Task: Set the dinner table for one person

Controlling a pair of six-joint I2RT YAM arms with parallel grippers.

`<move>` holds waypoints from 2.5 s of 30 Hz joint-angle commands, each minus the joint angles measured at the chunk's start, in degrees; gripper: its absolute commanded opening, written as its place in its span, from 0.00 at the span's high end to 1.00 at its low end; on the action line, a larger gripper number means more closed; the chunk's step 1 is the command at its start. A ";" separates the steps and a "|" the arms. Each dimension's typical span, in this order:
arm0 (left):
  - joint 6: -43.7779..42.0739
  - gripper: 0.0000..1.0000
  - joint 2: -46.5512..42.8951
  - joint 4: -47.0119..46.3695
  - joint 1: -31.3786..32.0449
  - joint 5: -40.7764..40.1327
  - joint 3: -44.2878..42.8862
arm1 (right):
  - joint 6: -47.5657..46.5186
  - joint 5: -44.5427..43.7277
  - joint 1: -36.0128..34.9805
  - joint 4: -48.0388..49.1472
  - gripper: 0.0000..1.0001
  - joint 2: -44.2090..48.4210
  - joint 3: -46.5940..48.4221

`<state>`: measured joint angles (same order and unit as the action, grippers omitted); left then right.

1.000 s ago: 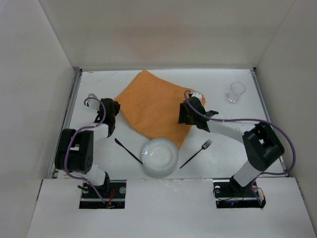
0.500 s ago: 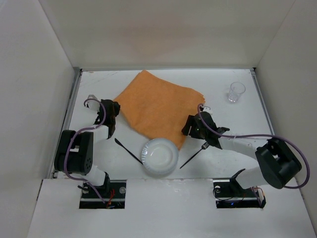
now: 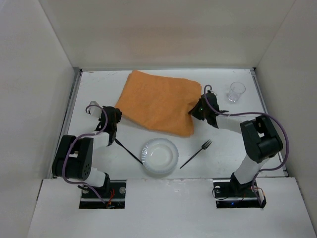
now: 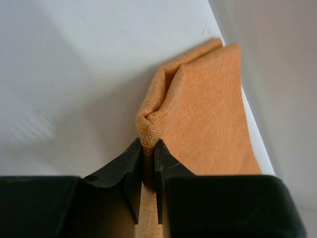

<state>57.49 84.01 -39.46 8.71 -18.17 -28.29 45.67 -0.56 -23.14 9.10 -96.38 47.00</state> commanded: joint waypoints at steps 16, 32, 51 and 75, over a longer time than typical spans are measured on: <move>-0.71 0.98 -3.50 -0.10 9.09 -3.36 5.71 | -3.76 -14.39 0.51 -2.16 0.38 13.85 -6.47; -1.77 0.98 -2.36 0.88 8.03 -2.31 7.64 | 3.02 -7.79 1.91 3.99 0.86 6.01 -7.44; -3.18 0.98 -21.51 15.55 9.78 -0.46 17.83 | 5.22 -8.93 -0.81 -2.07 0.91 29.13 -24.76; -8.53 0.43 -38.91 32.87 16.73 -11.36 13.27 | 1.53 -12.36 -0.02 -9.01 0.48 37.92 -21.08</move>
<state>52.34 47.24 -9.15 24.80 -26.46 -11.86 49.04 -9.89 -23.57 1.61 -60.90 22.41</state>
